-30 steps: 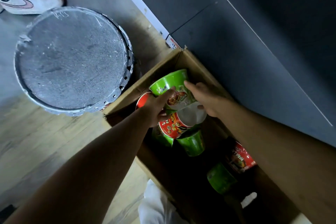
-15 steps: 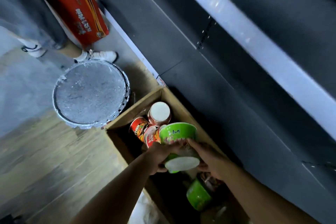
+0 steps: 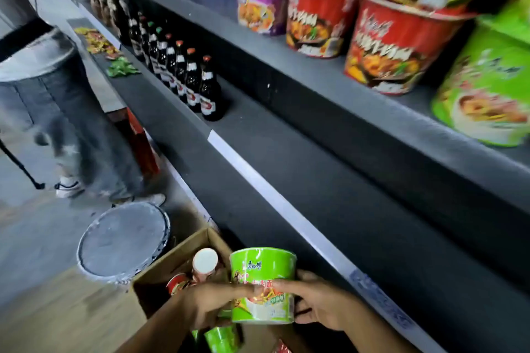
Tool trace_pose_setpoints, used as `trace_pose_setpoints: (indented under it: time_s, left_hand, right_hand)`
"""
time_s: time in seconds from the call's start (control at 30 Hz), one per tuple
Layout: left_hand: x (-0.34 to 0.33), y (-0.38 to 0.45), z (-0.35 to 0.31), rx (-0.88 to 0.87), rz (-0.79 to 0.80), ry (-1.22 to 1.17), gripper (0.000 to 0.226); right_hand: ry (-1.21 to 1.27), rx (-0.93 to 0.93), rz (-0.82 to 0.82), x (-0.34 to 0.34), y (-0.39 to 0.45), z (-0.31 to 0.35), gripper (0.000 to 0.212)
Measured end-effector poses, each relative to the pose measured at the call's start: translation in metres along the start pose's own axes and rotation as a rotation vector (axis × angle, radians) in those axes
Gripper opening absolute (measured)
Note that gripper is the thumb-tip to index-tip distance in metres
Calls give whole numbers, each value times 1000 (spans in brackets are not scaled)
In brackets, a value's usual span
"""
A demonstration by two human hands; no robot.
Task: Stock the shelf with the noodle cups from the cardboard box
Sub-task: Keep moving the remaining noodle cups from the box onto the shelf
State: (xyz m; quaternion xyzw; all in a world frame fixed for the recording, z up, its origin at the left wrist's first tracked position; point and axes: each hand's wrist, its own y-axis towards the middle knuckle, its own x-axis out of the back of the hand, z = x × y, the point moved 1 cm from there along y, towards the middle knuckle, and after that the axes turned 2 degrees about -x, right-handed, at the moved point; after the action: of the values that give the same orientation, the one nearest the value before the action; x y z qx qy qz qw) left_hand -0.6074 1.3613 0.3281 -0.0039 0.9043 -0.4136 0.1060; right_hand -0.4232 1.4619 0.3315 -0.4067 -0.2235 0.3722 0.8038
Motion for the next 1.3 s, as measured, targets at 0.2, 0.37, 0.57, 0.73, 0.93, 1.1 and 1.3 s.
trace_pose_setpoints:
  time_s: [0.2,0.37,0.57,0.73,0.93,1.1,1.3]
  left_hand:
    - [-53,-68,-53,-110,9,222,62]
    - [-87,-110,-98,-180,114,389,48]
    - [-87,-131,-122,-186,148,534,97]
    - [-106,-158,-146,-241,212,644,107]
    - [-132,-185,-175,-377,256,612,95]
    - [-171,-200,-190,-443,331,500,90]
    - [-228,-213,-191,-552,423,423,64]
  right_hand:
    - [-60,107,3,33,-98,15,88]
    - [-61,171,-28,47,-153,27,81]
    - [-25,231,-103,51,-210,39,31]
    - [-39,265,-141,57,-251,43,38]
    - [47,341,-224,74,-305,38,63]
    - [120,434,-269,85,-353,26,66]
    - [185,558,-321,102,-407,-5,98]
